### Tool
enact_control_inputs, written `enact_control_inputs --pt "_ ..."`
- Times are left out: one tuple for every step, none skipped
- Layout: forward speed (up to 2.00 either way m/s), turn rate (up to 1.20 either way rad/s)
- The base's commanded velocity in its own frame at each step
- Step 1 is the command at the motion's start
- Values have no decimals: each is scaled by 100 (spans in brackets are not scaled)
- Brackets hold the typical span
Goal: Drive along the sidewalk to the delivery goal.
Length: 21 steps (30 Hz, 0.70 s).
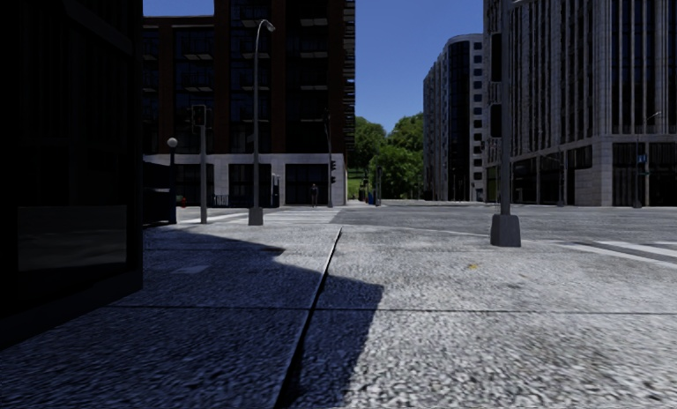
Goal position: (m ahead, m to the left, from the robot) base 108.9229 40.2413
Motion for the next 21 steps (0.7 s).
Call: enact_control_inputs --pt "200 25" --pt "200 25" --pt "200 25" --pt "200 25" --pt "200 25" --pt "200 25" --pt "200 25" --pt "200 25" --pt "200 25" --pt "200 25" --pt "200 25" --pt "200 25" --pt "200 25" --pt "200 25" --pt "200 25" --pt "200 25" --pt "200 25" --pt "200 25" --pt "200 25" --pt "200 25" --pt "200 25"
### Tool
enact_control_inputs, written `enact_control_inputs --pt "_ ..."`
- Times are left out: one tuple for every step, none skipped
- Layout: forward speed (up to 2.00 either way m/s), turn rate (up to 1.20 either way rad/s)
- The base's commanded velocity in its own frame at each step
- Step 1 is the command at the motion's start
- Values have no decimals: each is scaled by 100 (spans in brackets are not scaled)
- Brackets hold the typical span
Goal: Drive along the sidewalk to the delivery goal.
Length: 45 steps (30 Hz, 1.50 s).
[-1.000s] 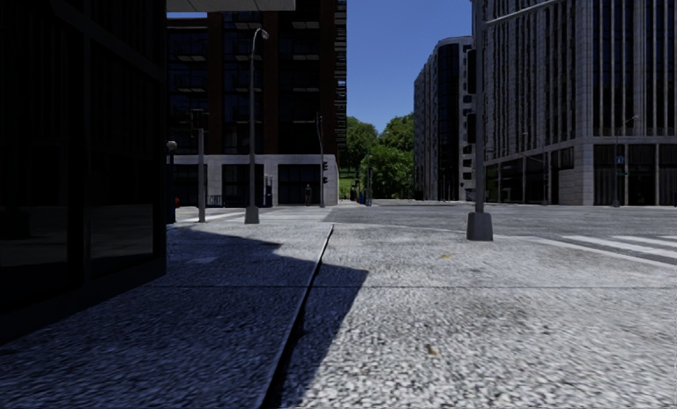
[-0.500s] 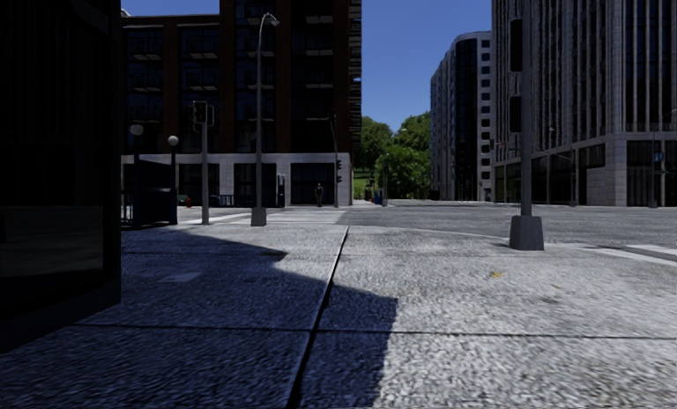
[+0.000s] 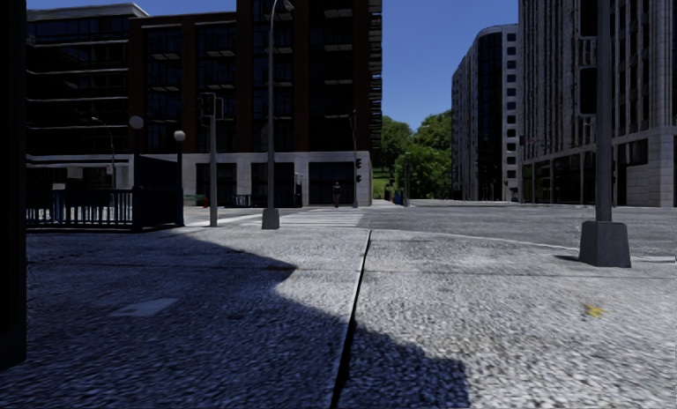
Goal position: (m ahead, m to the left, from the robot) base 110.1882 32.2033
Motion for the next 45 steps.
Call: enact_control_inputs --pt "200 25" --pt "200 25" --pt "200 0" --pt "200 0" --pt "200 0" --pt "200 0" --pt "200 0" --pt "200 0" --pt "200 0" --pt "200 0" --pt "200 0" --pt "200 0" --pt "200 0" --pt "200 0" --pt "200 0" --pt "200 0" --pt "200 0" --pt "200 0" --pt "200 0" --pt "200 0" --pt "200 0" --pt "200 0" --pt "200 0" --pt "200 0" --pt "200 0" --pt "200 0" --pt "200 0" --pt "200 0" --pt "200 0" --pt "200 0" --pt "200 0" --pt "200 0" --pt "200 0" --pt "200 0" --pt "200 0" --pt "200 0" --pt "200 0" --pt "200 0" --pt "200 0" --pt "200 0" --pt "200 0" --pt "200 0" --pt "200 0" --pt "200 0" --pt "200 0"
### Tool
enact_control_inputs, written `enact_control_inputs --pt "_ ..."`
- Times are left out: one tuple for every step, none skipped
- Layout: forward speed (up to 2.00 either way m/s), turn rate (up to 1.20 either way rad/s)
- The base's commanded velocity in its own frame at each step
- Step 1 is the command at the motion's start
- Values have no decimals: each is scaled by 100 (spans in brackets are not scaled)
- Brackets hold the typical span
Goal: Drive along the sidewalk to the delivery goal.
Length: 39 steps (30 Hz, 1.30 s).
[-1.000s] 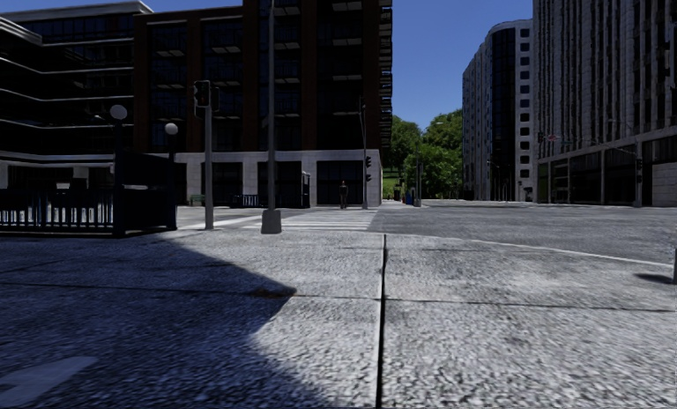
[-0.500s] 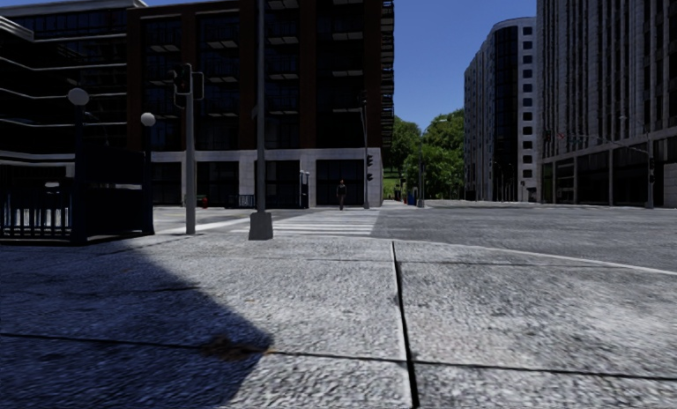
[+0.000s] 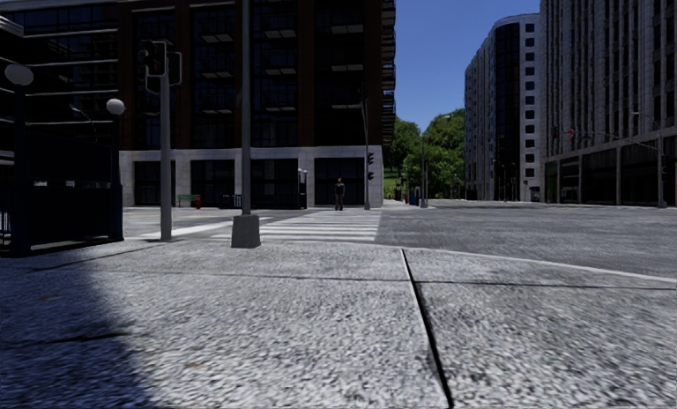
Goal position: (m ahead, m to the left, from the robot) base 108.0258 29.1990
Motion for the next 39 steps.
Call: enact_control_inputs --pt "200 0" --pt "200 0" --pt "200 0" --pt "200 0" --pt "200 0" --pt "200 0" --pt "200 0" --pt "200 0" --pt "200 0" --pt "200 0" --pt "200 0" --pt "200 0" --pt "200 0" --pt "200 0" --pt "200 0" --pt "200 0" --pt "200 0" --pt "200 0" --pt "200 0" --pt "200 0" --pt "200 0" --pt "200 0" --pt "200 0" --pt "200 0" --pt "200 0" --pt "200 0" --pt "200 0" --pt "200 0" --pt "200 0" --pt "200 0" --pt "200 0" --pt "200 0" --pt "200 0" --pt "200 0" --pt "200 0" --pt "200 0" --pt "200 0" --pt "200 0" --pt "200 0"
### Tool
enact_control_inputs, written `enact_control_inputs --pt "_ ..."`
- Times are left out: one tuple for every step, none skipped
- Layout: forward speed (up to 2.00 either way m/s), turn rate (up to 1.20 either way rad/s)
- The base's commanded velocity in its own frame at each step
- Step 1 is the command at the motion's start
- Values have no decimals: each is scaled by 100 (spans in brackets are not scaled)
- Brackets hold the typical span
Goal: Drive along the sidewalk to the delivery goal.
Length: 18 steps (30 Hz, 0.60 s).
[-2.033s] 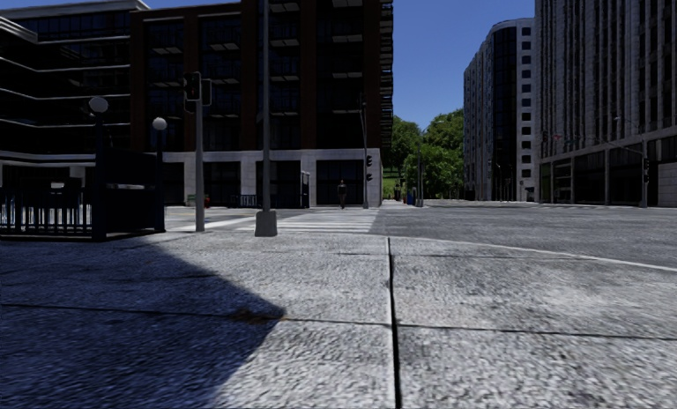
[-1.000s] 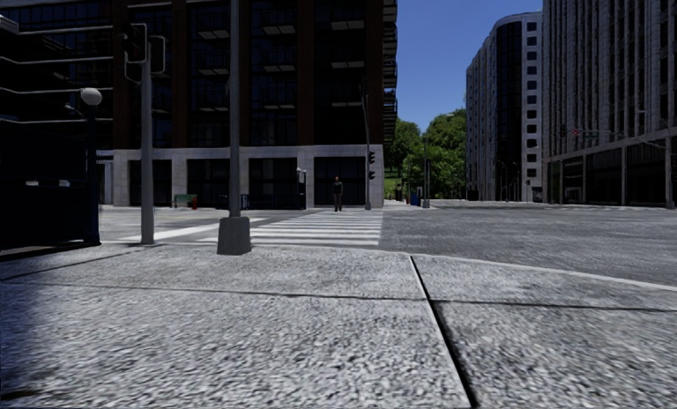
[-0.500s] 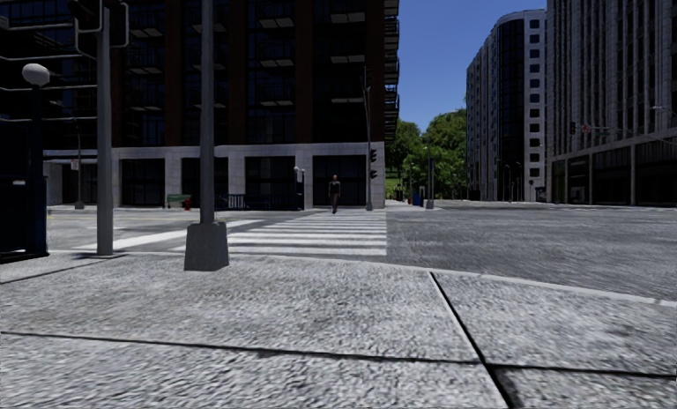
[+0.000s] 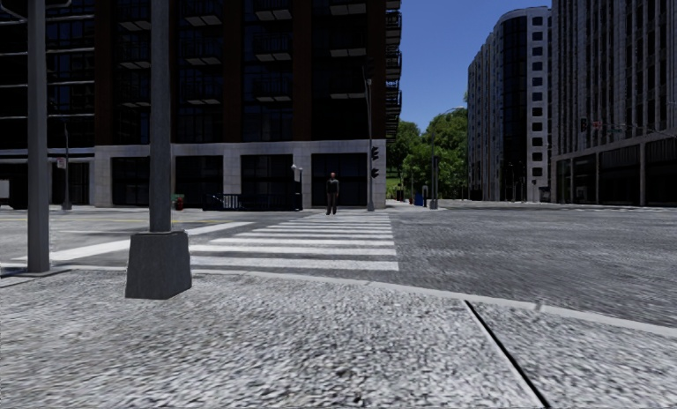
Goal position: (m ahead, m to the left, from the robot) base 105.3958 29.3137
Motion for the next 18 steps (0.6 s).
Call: enact_control_inputs --pt "200 0" --pt "200 0" --pt "200 0" --pt "200 0" --pt "200 0" --pt "200 0" --pt "200 0" --pt "200 0" --pt "200 0" --pt "200 0" --pt "200 0" --pt "200 0" --pt "200 0" --pt "200 0" --pt "200 0" --pt "200 0" --pt "200 0" --pt "200 0"
